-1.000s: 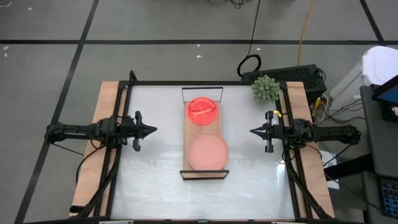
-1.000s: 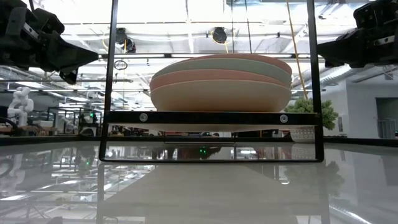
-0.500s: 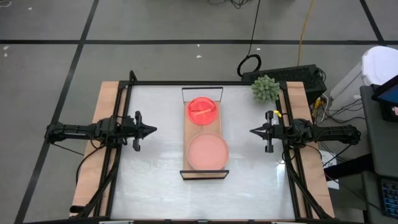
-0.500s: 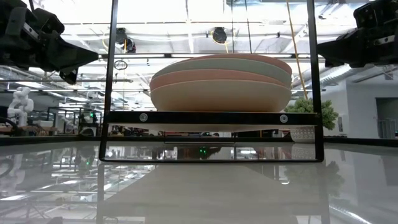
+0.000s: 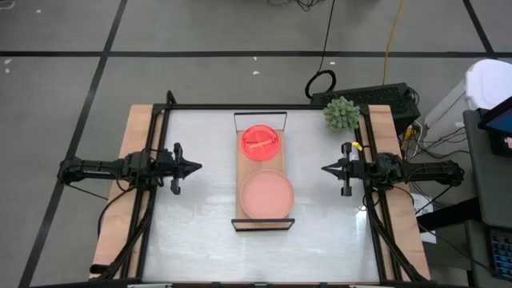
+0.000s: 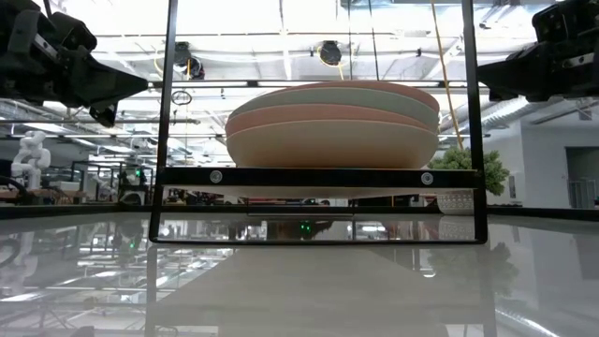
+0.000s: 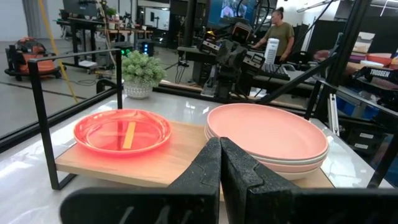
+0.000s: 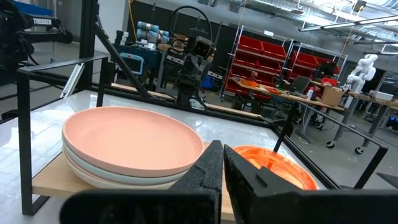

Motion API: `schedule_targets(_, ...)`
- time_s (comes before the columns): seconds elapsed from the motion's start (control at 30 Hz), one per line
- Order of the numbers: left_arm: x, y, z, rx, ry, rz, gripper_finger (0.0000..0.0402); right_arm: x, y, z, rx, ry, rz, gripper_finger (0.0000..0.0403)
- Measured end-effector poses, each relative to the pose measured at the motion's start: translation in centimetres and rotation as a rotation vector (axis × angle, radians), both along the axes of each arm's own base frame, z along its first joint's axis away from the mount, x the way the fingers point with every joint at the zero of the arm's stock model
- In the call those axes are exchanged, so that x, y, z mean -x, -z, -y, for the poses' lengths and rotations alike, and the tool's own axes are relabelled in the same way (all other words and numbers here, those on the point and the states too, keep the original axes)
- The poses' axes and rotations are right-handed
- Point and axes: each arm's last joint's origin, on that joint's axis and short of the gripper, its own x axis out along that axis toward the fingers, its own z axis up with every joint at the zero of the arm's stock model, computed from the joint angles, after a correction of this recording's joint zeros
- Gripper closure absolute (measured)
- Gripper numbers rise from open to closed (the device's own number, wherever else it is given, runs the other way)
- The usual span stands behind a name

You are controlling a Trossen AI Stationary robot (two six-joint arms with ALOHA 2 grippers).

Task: Place and stack plates onto a shelf
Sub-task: Return to Home Position

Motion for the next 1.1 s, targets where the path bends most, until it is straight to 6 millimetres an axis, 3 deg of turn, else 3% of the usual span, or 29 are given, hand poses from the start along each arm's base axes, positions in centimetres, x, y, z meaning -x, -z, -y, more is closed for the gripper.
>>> schedule_targets(1.1,0.00,0.00,0.00,0.000,-0.002,0.000,0.0400,0.00,0.00,0.00,0.000,0.000,0.000,0.0403)
